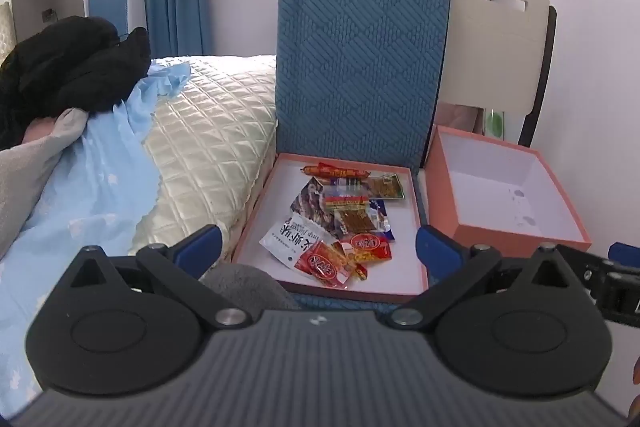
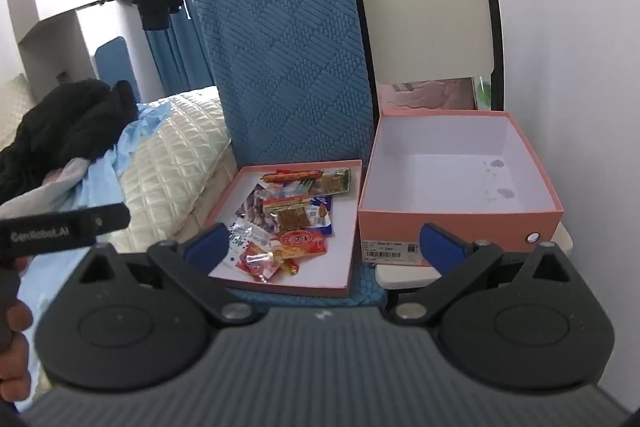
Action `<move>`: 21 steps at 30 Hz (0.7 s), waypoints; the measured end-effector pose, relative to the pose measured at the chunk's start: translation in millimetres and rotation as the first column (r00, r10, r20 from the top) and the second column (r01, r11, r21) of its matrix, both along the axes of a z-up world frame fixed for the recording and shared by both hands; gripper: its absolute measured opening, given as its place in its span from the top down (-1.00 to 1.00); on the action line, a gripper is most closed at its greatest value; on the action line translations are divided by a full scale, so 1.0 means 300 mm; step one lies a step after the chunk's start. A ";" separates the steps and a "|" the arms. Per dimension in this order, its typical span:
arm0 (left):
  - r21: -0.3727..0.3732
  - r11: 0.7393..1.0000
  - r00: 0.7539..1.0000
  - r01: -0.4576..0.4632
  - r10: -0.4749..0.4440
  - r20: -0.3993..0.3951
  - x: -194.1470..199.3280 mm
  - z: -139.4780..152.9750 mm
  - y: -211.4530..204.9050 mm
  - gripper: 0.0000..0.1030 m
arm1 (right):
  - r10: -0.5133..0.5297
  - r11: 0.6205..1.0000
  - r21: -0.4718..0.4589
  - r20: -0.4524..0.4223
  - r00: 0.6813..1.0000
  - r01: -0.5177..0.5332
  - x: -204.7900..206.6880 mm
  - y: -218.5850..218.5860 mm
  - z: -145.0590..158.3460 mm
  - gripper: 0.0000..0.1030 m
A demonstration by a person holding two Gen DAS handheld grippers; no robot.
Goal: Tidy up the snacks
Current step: 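Move both grippers toward the pink tray of snacks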
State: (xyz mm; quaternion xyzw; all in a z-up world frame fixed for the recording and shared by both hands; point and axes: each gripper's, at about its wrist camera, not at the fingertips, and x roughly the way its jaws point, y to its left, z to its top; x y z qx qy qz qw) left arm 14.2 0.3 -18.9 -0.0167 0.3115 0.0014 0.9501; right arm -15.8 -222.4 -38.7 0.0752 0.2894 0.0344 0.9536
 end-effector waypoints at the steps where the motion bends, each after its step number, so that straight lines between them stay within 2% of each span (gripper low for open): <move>1: -0.001 1.000 1.000 -0.001 0.001 -0.001 0.000 -0.001 0.000 -1.00 | 0.003 1.000 0.000 0.000 1.000 -0.003 -0.001 0.000 -0.001 -1.00; 21: -0.023 0.999 1.000 -0.022 0.022 -0.002 -0.003 -0.022 0.019 -1.00 | 0.025 1.000 -0.011 -0.026 0.999 -0.025 0.004 0.009 -0.014 -1.00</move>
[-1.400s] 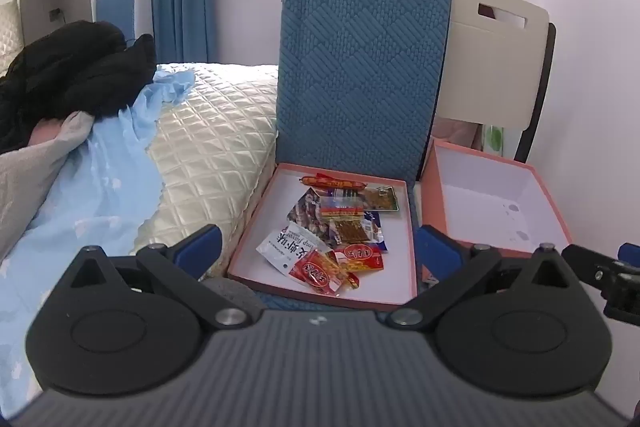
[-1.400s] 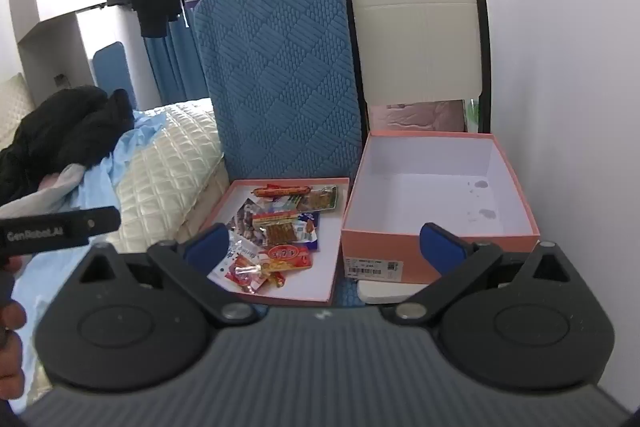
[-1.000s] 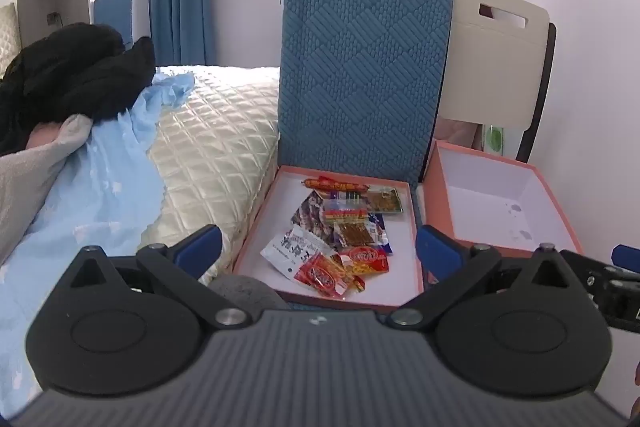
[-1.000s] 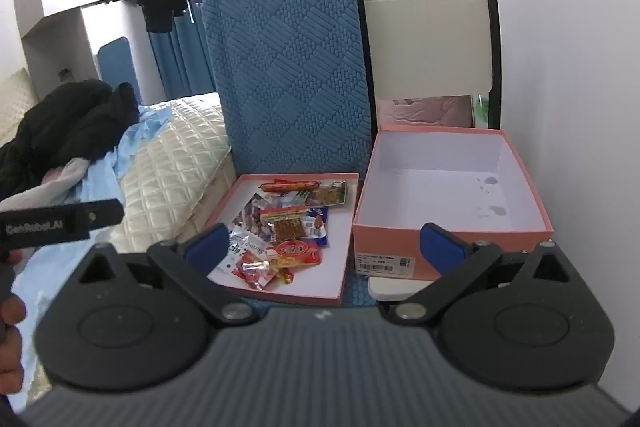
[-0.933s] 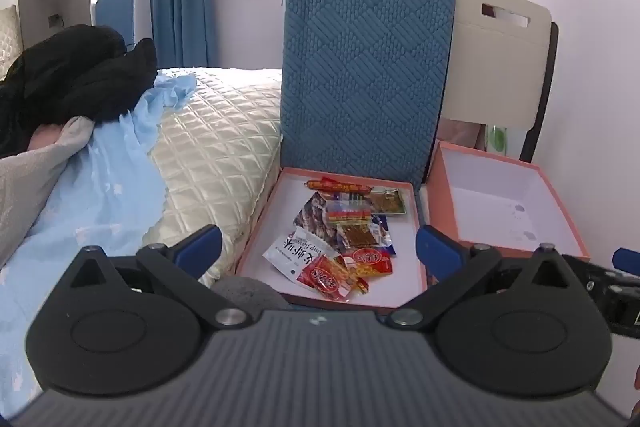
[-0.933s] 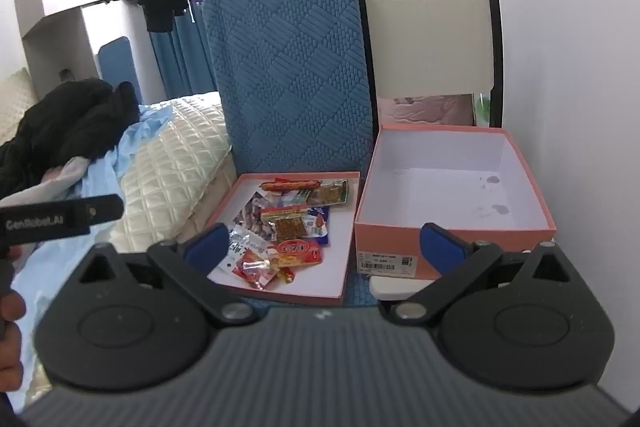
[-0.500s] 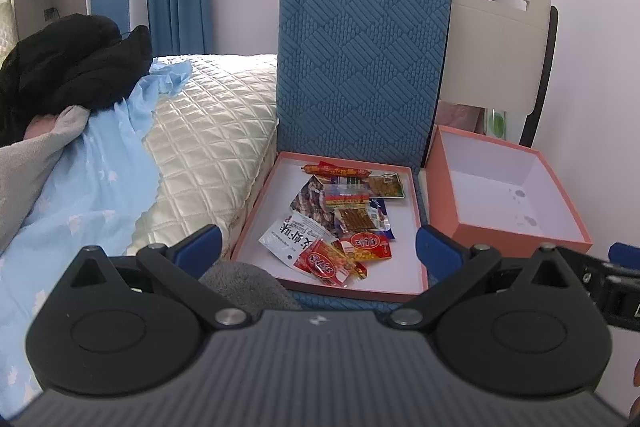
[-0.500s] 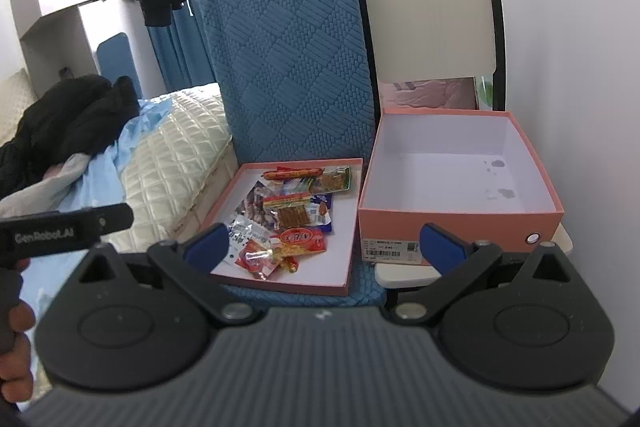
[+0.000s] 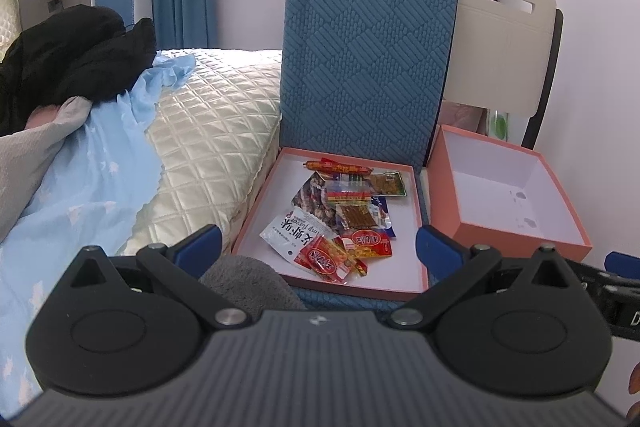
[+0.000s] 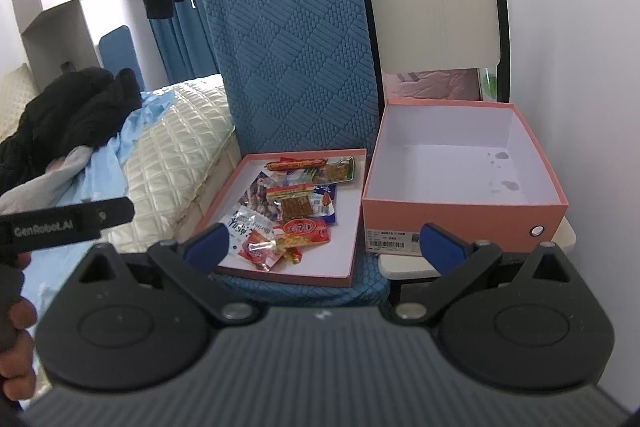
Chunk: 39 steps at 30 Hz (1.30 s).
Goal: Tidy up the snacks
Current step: 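Move both grippers toward the pink tray of snacks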
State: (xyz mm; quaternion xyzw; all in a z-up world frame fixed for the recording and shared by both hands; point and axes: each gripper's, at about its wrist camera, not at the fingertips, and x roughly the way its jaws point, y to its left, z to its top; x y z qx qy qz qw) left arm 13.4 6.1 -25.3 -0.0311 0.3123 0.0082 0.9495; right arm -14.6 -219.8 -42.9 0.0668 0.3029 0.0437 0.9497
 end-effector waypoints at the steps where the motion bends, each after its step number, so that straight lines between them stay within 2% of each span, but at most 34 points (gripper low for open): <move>1: -0.004 1.000 1.000 -0.001 0.001 0.001 0.000 0.000 0.002 -1.00 | 0.000 1.000 0.000 0.000 1.000 0.000 -0.001 0.000 0.000 -1.00; 25: -0.012 1.000 1.000 -0.014 0.014 -0.019 -0.002 -0.013 0.013 -1.00 | -0.023 1.000 -0.017 0.008 1.000 0.023 -0.005 0.000 0.008 -1.00; 29: -0.014 1.000 0.999 -0.020 0.019 -0.036 0.004 -0.020 0.019 -1.00 | 0.004 0.999 0.042 -0.009 1.000 -0.004 0.006 -0.006 0.000 -1.00; 39: -0.020 0.999 0.998 -0.044 0.042 -0.054 0.023 -0.036 0.045 -1.00 | 0.030 0.999 0.038 -0.026 0.999 -0.029 0.022 0.003 -0.023 -1.00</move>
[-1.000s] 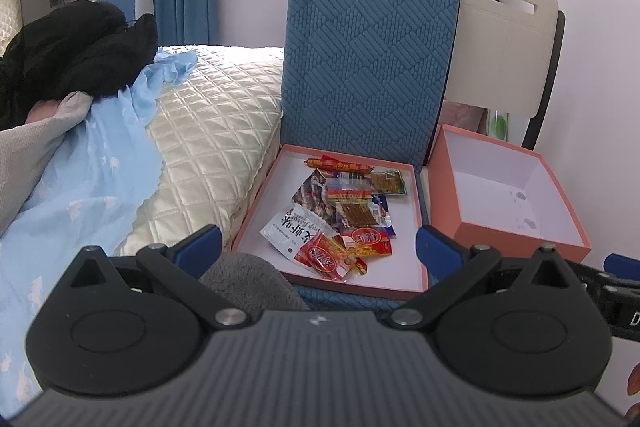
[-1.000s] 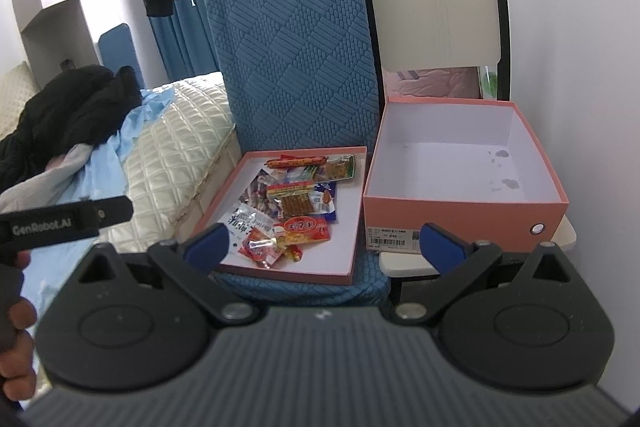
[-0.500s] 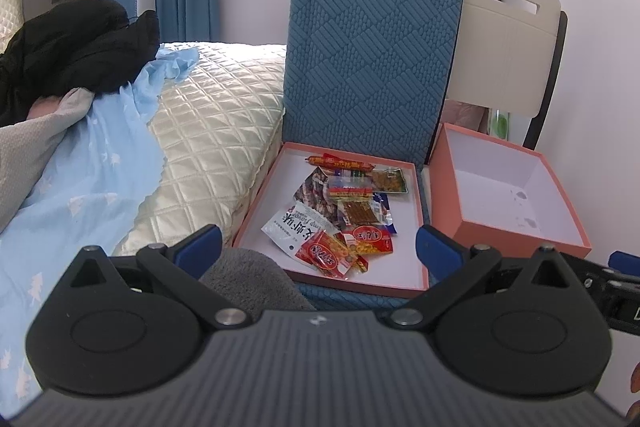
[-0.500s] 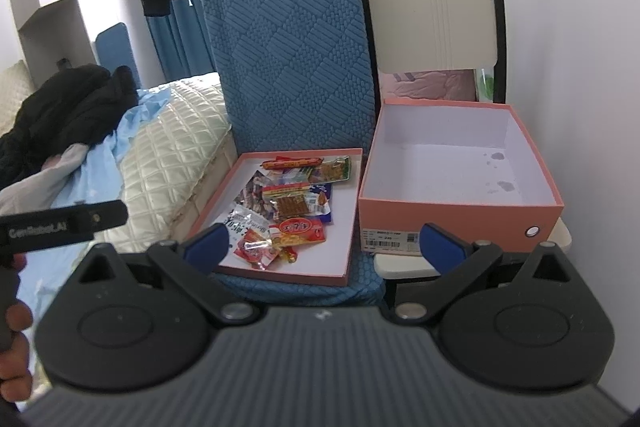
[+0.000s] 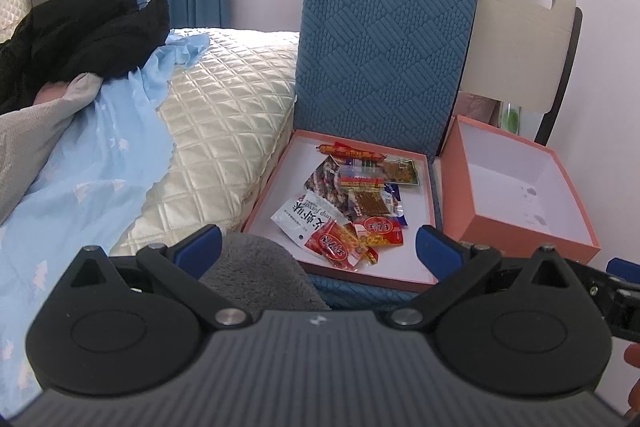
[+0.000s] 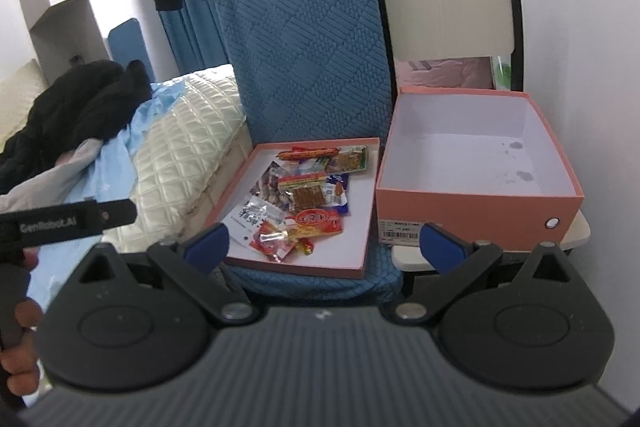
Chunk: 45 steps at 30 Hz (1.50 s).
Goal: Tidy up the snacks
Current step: 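Move both grippers toward the pink tray of snacks, then grasp the clear shrimp packet with left gripper while right grasps red strip packet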
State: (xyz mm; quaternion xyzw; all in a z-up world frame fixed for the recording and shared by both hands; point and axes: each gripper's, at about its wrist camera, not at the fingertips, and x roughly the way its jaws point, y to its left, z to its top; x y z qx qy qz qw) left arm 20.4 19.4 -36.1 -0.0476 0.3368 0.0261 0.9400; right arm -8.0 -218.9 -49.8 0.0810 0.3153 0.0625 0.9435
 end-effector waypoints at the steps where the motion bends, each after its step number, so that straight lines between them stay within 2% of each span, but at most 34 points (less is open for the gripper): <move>1: 0.000 1.000 1.000 0.001 -0.001 -0.001 0.002 -0.002 0.000 -1.00 | 0.003 1.000 0.010 -0.002 1.000 -0.003 0.001 -0.003 -0.003 -1.00; 10: -0.025 1.000 1.000 0.006 -0.006 0.001 0.004 -0.009 0.019 -1.00 | 0.033 0.999 0.017 0.001 0.999 -0.033 0.022 0.023 -0.005 -1.00; 15: -0.037 0.999 1.000 0.007 -0.007 -0.006 0.023 -0.024 0.030 -1.00 | 0.043 0.999 0.010 -0.011 0.999 -0.043 0.054 0.030 -0.013 -0.93; 26: -0.098 0.994 0.999 0.044 -0.046 -0.016 0.100 -0.077 0.034 -1.00 | 0.014 1.000 0.016 0.001 1.000 -0.014 0.098 0.011 -0.022 -0.93; 35: -0.159 0.981 0.993 0.109 -0.115 -0.034 0.160 -0.186 0.027 -1.00 | 0.007 1.000 0.025 -0.013 1.000 -0.006 0.140 0.008 -0.052 -0.80; 40: -0.133 0.974 0.979 0.185 -0.194 -0.058 0.237 -0.261 0.001 -1.00 | 0.018 0.998 0.055 -0.048 0.999 -0.015 0.219 0.001 -0.099 -0.81; 45: -0.121 0.972 0.972 0.200 -0.213 -0.103 0.337 -0.349 -0.011 -1.00 | 0.016 0.998 0.059 -0.097 0.995 -0.010 0.332 0.002 -0.154 -0.80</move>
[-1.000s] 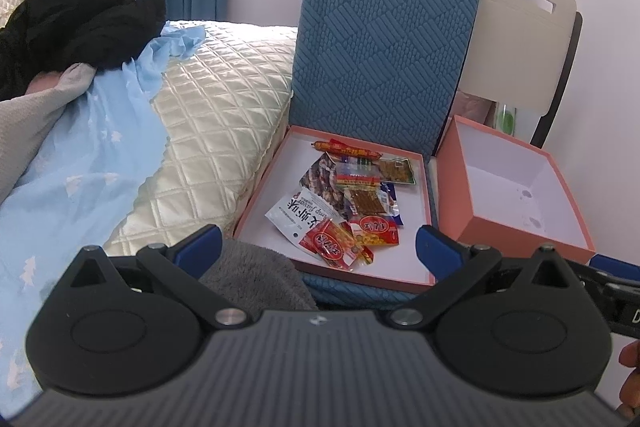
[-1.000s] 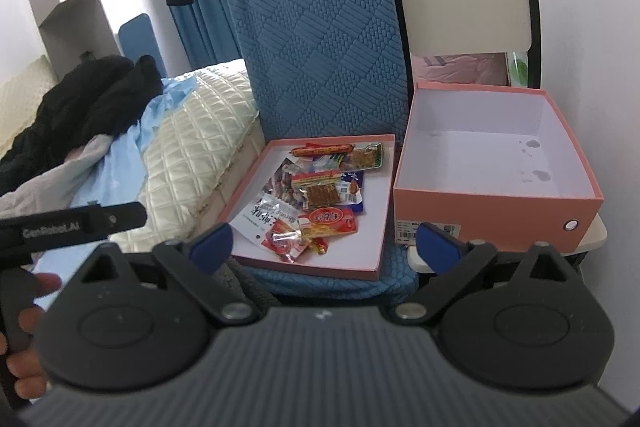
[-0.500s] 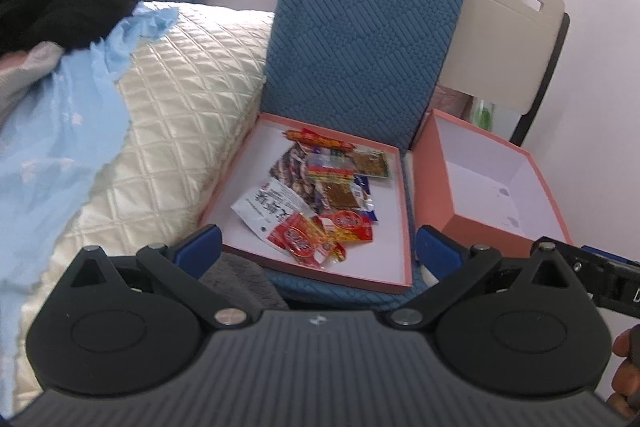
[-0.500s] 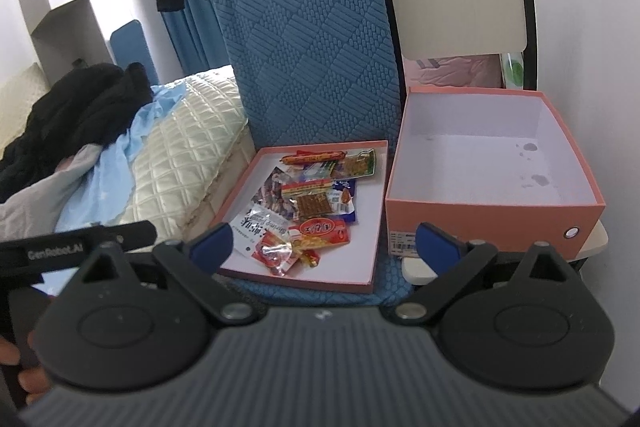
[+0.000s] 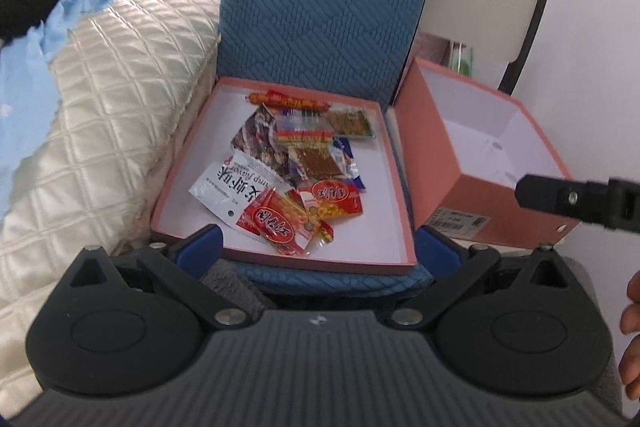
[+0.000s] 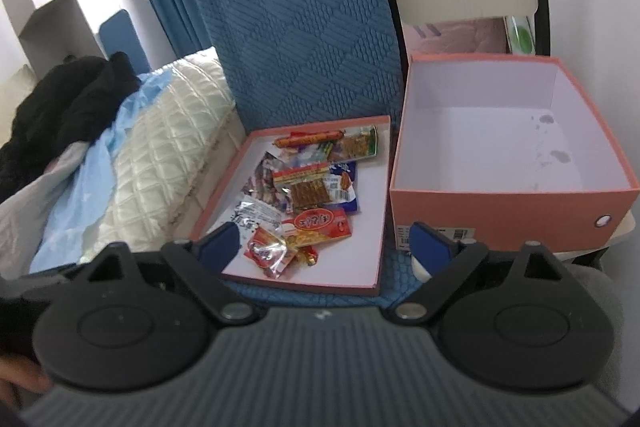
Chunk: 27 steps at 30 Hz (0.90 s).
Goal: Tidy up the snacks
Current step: 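Grasp the clear shrimp packet with left gripper while right grasps red strip packet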
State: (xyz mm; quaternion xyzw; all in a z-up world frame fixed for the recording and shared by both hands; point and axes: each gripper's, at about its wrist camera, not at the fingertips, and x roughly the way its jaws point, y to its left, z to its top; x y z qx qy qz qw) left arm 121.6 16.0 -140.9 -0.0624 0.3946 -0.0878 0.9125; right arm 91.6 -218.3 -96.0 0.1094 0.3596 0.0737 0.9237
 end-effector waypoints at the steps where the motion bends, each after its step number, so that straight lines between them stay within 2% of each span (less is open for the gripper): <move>1: 0.003 1.000 1.000 0.001 -0.001 -0.009 0.022 -0.019 0.002 -1.00 | 0.009 1.000 0.001 -0.005 1.000 -0.009 0.019 0.003 -0.009 -0.80; 9: 0.021 1.000 0.998 0.020 -0.019 -0.063 0.172 -0.146 0.011 -0.99 | 0.091 0.996 0.032 -0.077 0.993 -0.088 0.215 0.065 -0.089 -0.80; 14: 0.027 1.000 0.995 0.009 -0.007 -0.096 0.268 -0.209 0.056 -0.95 | 0.098 0.995 0.020 -0.106 0.990 -0.097 0.330 0.106 -0.140 -0.80; 21: 0.052 0.998 0.995 0.027 -0.022 -0.095 0.417 -0.234 0.132 -0.85 | 0.116 0.993 0.006 -0.139 0.983 -0.116 0.475 0.157 -0.219 -0.80; 27: 0.057 0.998 0.994 0.031 -0.025 -0.102 0.544 -0.247 0.189 -0.79 | 0.142 0.989 -0.015 -0.171 0.975 -0.147 0.546 0.191 -0.301 -0.80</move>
